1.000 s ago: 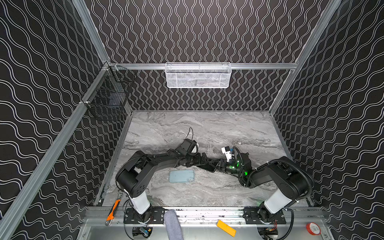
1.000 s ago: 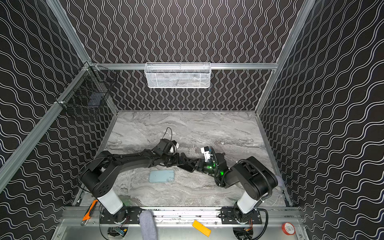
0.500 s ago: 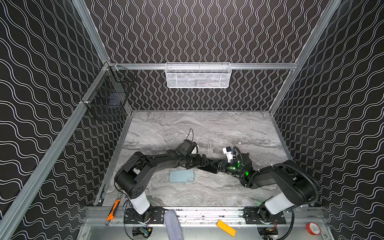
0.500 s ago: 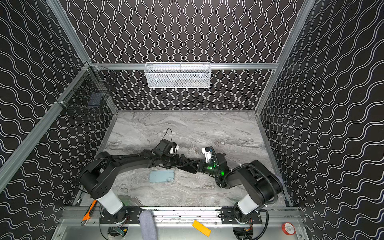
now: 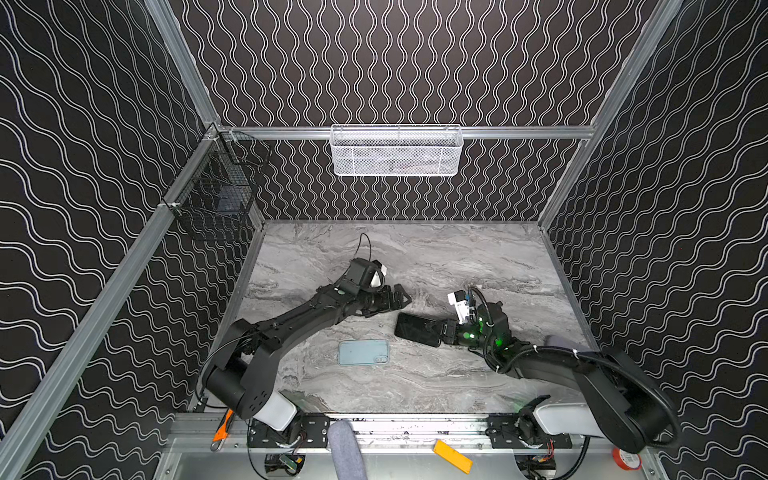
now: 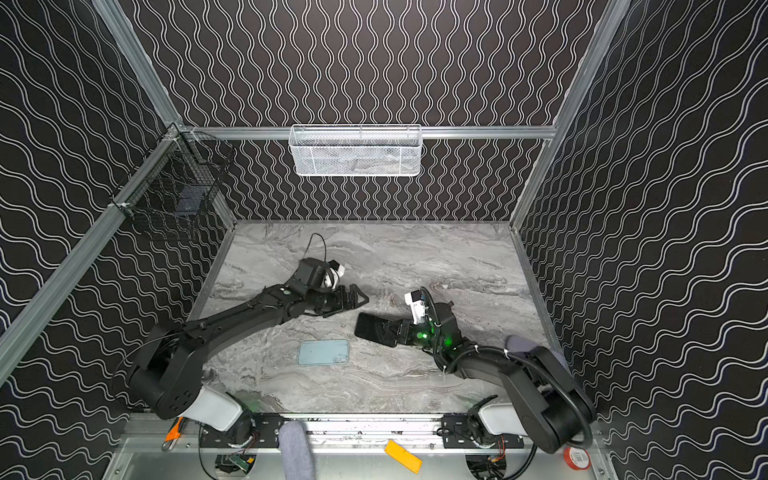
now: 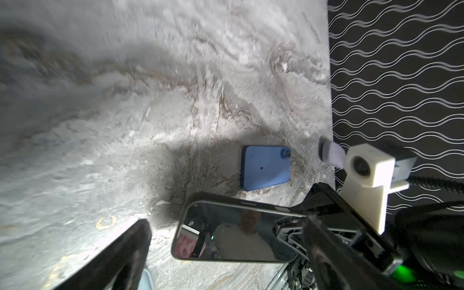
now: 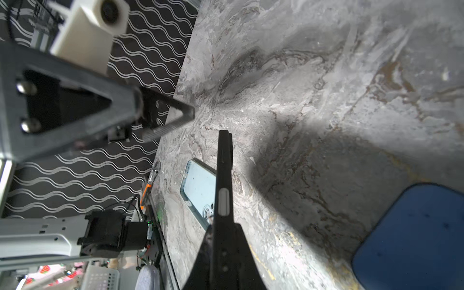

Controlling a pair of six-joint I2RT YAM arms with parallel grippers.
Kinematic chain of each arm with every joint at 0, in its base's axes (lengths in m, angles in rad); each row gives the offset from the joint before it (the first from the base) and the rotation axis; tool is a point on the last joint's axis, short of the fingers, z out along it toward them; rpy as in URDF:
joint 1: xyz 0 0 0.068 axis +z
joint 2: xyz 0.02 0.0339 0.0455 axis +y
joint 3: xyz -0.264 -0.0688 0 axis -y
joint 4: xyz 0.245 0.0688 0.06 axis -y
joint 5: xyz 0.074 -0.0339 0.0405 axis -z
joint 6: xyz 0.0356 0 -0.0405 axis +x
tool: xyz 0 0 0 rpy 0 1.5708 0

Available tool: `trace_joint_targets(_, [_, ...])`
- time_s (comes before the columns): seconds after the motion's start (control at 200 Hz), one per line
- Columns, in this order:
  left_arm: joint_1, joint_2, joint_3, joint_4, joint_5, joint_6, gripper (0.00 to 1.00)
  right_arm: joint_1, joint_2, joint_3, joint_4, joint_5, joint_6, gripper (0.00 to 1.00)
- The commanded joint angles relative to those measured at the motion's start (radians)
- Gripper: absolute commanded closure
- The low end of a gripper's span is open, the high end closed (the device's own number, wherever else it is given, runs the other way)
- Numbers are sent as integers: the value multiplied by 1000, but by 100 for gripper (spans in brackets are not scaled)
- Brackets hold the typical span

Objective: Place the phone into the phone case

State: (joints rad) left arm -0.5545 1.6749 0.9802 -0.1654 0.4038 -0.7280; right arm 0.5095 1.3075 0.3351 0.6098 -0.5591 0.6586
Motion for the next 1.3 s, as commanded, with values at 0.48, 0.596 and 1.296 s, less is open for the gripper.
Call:
trace_joint_targets(0.48, [117,-178,-6,6,163,90,2,-12,-225,180,-354,-32,-216,94])
trace_joint_targets(0.596, [154,-229,-2,-9,143,94,2,-15,-137,236,-331,-43,-172,93])
trace_joint_targets(1.296, [245,-359,-77,-60,64,100,2,62,550,689,-291,-48,-103,92])
